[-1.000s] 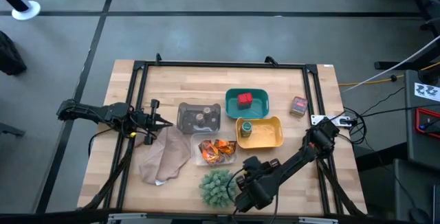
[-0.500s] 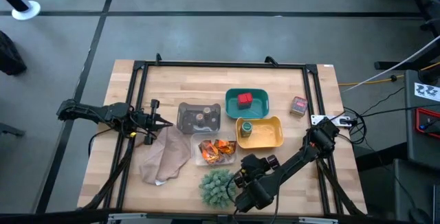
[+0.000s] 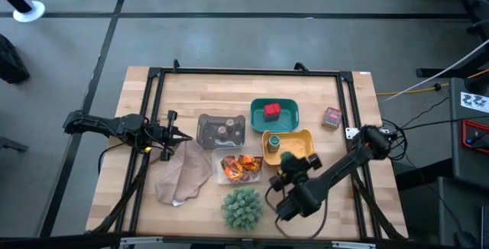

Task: Sort spices by type
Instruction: Put the green seasoning bottle into the yellow bin

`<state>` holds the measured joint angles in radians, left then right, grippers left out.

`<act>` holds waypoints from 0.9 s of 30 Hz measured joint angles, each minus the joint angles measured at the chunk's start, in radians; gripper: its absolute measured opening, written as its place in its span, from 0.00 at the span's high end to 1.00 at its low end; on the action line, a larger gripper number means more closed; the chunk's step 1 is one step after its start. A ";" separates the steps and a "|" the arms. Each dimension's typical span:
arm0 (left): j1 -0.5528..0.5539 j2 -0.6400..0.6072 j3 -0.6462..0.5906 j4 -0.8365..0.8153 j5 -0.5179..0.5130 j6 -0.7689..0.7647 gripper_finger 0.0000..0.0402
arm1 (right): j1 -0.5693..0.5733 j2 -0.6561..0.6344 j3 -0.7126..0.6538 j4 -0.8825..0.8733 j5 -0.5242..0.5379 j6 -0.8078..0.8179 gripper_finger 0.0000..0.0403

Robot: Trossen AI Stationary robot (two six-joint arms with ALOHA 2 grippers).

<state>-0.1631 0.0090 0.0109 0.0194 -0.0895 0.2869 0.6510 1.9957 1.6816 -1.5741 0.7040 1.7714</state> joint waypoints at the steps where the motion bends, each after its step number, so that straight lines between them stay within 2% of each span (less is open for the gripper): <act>1: 0.000 0.000 0.000 0.000 0.000 0.000 1.00 | -0.003 -0.029 -0.033 0.002 0.029 -0.001 0.50; 9: 0.000 0.000 0.000 0.000 0.000 0.001 1.00 | -0.045 -0.190 -0.234 0.003 0.293 -0.030 0.50; 16: 0.000 0.000 0.000 0.000 0.000 0.001 1.00 | -0.099 -0.193 -0.416 0.078 0.320 0.010 0.50; 22: 0.000 0.000 0.000 0.000 0.000 0.000 1.00 | -0.132 -0.192 -0.573 0.213 0.475 0.063 0.50; 27: 0.000 0.000 0.000 0.000 0.000 0.007 1.00 | -0.158 -0.192 -0.679 0.370 0.541 0.059 0.50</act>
<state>-0.1631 0.0090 0.0109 0.0196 -0.0895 0.2939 0.4928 1.8042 1.0029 -1.2039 1.2453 1.8302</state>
